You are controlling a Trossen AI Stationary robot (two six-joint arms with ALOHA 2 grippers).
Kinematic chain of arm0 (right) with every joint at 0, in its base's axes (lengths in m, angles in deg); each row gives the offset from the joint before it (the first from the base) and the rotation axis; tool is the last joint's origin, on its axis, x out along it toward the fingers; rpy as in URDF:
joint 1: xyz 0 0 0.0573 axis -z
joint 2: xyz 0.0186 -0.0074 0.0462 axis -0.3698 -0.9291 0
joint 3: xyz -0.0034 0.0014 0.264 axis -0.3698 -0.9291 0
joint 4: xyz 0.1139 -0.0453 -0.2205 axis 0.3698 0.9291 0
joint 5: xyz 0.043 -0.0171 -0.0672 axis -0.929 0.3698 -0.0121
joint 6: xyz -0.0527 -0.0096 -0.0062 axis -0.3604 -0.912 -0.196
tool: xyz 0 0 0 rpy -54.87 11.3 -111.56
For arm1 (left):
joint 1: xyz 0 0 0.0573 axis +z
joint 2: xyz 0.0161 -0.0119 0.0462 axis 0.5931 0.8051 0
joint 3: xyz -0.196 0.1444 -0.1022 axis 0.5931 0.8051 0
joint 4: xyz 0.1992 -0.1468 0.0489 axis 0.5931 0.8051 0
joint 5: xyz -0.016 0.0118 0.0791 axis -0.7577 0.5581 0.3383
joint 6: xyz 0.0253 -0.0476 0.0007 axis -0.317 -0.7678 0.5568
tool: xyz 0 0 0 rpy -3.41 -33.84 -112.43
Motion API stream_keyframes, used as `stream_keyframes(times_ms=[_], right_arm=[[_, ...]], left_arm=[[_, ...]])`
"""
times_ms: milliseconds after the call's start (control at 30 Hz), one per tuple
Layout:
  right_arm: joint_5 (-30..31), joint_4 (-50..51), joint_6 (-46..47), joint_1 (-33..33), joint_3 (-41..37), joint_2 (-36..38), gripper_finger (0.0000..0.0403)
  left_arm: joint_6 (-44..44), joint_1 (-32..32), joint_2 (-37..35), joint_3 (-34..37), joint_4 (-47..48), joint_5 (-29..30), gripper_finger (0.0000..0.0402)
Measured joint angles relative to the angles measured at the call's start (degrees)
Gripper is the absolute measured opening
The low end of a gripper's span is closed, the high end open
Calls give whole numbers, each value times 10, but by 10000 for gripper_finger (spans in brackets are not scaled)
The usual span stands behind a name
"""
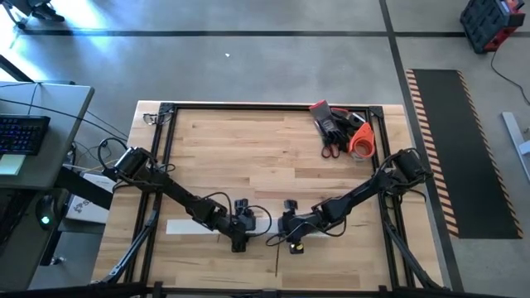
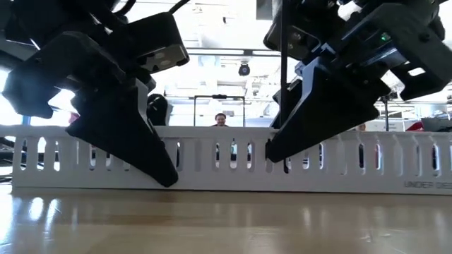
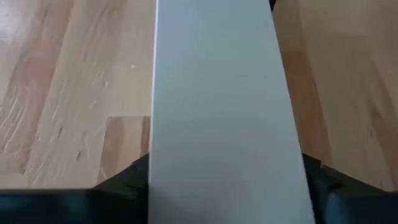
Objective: Ziptie cables
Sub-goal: Close the white cable duct
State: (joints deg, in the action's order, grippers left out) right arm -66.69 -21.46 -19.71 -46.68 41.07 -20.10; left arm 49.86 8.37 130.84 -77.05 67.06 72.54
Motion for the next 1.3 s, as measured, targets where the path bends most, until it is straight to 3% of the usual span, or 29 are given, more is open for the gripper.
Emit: stream_keyframes(times_ms=[200, 367, 567, 833, 1100, 1300], right_arm=[[23, 4, 7, -6, 0, -1, 143], [33, 13, 3, -6, 1, -1, 142], [33, 24, 1, -6, 1, -1, 142], [31, 25, -9, -6, 0, -2, 142], [30, 24, -14, -6, 0, -2, 142], [28, 24, -13, -6, -1, -2, 142]], left_arm=[[10, 34, 0, -17, -7, -89, 329], [34, 31, -24, -56, 95, -80, 359], [-5, -8, -77, -85, 277, -52, 354], [-190, -105, -129, -86, 501, -63, 340], [-309, -157, -130, -67, 580, -145, 302], [-330, -156, -128, -41, 556, -147, 224]])
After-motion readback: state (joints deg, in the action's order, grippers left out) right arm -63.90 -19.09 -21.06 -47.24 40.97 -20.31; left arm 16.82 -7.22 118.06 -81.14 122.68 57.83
